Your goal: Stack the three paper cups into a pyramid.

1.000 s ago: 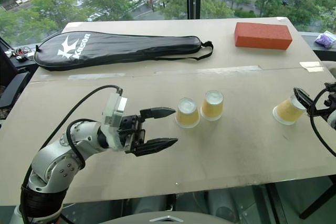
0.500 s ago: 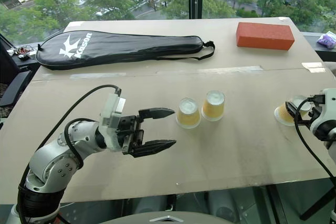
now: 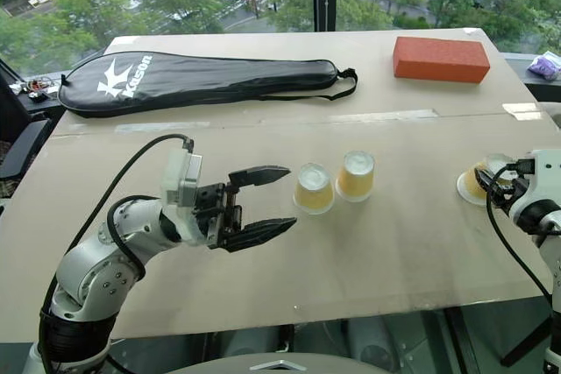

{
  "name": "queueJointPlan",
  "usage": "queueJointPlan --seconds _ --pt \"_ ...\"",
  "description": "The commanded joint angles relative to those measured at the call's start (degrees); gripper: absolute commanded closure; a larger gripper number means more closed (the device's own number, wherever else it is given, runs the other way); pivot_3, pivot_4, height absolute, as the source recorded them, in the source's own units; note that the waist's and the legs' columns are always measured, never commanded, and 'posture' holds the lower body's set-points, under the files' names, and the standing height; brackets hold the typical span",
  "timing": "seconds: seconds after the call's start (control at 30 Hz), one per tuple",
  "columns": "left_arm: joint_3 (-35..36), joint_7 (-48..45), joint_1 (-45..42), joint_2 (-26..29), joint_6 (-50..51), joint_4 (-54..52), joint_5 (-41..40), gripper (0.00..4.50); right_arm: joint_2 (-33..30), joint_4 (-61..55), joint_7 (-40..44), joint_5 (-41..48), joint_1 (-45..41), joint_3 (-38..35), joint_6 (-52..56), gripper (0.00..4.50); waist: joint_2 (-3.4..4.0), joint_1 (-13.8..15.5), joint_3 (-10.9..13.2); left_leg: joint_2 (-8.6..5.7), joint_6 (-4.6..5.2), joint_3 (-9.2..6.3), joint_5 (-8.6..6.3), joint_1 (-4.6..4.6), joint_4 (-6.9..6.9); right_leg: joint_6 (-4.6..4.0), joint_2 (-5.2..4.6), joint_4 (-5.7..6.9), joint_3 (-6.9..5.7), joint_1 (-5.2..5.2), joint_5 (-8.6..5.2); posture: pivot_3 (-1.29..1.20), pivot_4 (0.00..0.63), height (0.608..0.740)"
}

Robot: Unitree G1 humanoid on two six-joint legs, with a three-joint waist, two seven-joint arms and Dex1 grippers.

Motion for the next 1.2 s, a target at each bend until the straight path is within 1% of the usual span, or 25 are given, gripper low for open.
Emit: queueJointPlan --seconds 0.03,0.1,0.2,0.23,0.3,0.47,0.57,0.63,0.77,0.83,1.03,1.2 --pt "2.4 1.7 0.7 -0.3 -1.8 -0.2 0.9 0.00 -2.6 -7.7 2.5 7.7 -6.5 -2.2 1.3 2.34 0.08 -0.2 0.0 0.01 0.00 0.00 0.00 0.02 0.00 0.01 0.01 0.01 0.01 0.00 0.00 0.00 0.150 0.740" --pt "3.3 3.2 1.4 -1.0 -3.1 0.7 2.2 0.00 -3.3 -10.4 3.0 11.1 -9.8 -0.8 3.1 2.34 0.08 -0.1 0.1 0.04 0.00 -0.05 0.00 0.03 0.00 0.02 0.05 0.02 -0.03 0.00 -0.01 0.00 0.150 0.740" --pt "4.4 3.4 4.0 -1.3 -5.0 2.2 4.2 0.00 -4.0 -14.5 4.0 15.6 -14.7 3.5 5.8 2.34 0.06 0.2 0.0 0.10 0.00 -0.15 0.00 0.00 -0.01 -0.04 0.12 0.02 -0.15 0.00 0.02 0.00 0.150 0.740" --pt "5.0 2.3 5.2 -2.0 -6.1 2.7 3.6 0.00 -4.2 -15.8 4.3 17.2 -15.9 4.9 6.9 2.34 0.06 0.2 0.1 0.11 0.00 -0.15 0.00 -0.01 -0.03 -0.15 0.12 0.02 -0.16 0.00 0.08 0.00 0.150 0.740" --pt "6.2 0.3 8.1 -1.5 -6.9 3.0 2.7 0.00 -4.9 -18.0 5.0 19.3 -17.6 8.1 8.7 2.34 0.05 0.3 0.1 0.18 0.00 -0.15 0.00 -0.05 -0.07 -0.18 0.10 -0.01 -0.18 -0.02 0.09 0.00 0.150 0.740" --pt "9.0 -2.6 15.1 0.9 -6.3 2.5 1.5 0.00 -6.8 -21.5 8.3 20.9 -21.1 16.8 10.7 2.34 0.05 0.4 0.1 0.22 0.00 -0.10 0.00 -0.31 -0.08 -0.15 -0.09 -0.06 -0.17 -0.30 0.07 0.00 0.150 0.740" --pt "10.1 -4.8 19.0 2.2 -7.1 2.1 2.0 0.00 -7.5 -22.4 12.4 18.8 -25.4 25.1 10.2 2.34 0.06 0.2 0.1 0.22 0.00 -0.02 0.00 -0.32 -0.08 -0.15 -0.14 -0.07 -0.14 -0.34 0.07 0.00 0.150 0.740" --pt "10.8 -4.7 19.9 2.2 -6.9 1.3 1.2 0.00 -7.5 -21.6 14.0 17.5 -27.5 27.8 9.4 2.34 0.03 0.3 0.1 0.23 0.00 -0.04 0.00 -0.29 -0.08 -0.15 -0.14 -0.06 -0.17 -0.34 0.07 0.00 0.150 0.740" --pt "12.6 -5.6 21.6 2.2 -7.1 0.5 -0.1 0.00 -7.4 -19.8 16.3 16.7 -30.8 29.9 9.1 2.34 0.03 0.4 0.1 0.23 0.00 -0.08 0.00 -0.30 -0.05 -0.15 -0.15 -0.04 -0.22 -0.34 0.07 0.00 0.150 0.740" --pt "13.6 -5.6 22.3 2.1 -7.3 0.0 -0.7 0.00 -7.8 -19.0 17.8 14.8 -31.9 31.6 8.4 2.34 0.03 0.3 0.1 0.23 0.00 -0.06 0.00 -0.30 -0.05 -0.15 -0.15 -0.04 -0.21 -0.34 0.07 0.00 0.150 0.740" --pt "14.2 -6.1 24.1 1.8 -8.5 -0.6 -0.3 0.00 -8.6 -15.9 20.3 10.5 -32.6 33.0 6.5 2.34 0.03 0.3 0.1 0.23 0.00 -0.06 -0.01 -0.33 -0.08 -0.17 -0.15 -0.04 -0.23 -0.38 0.07 0.00 0.150 0.740" --pt "13.7 -6.0 24.0 1.9 -9.0 -0.7 -0.1 0.00 -10.0 -14.5 22.3 7.5 -32.2 33.8 5.5 2.34 0.03 0.3 0.1 0.23 0.00 -0.05 -0.01 -0.34 -0.08 -0.17 -0.17 -0.05 -0.23 -0.38 0.07 0.00 0.150 0.740"
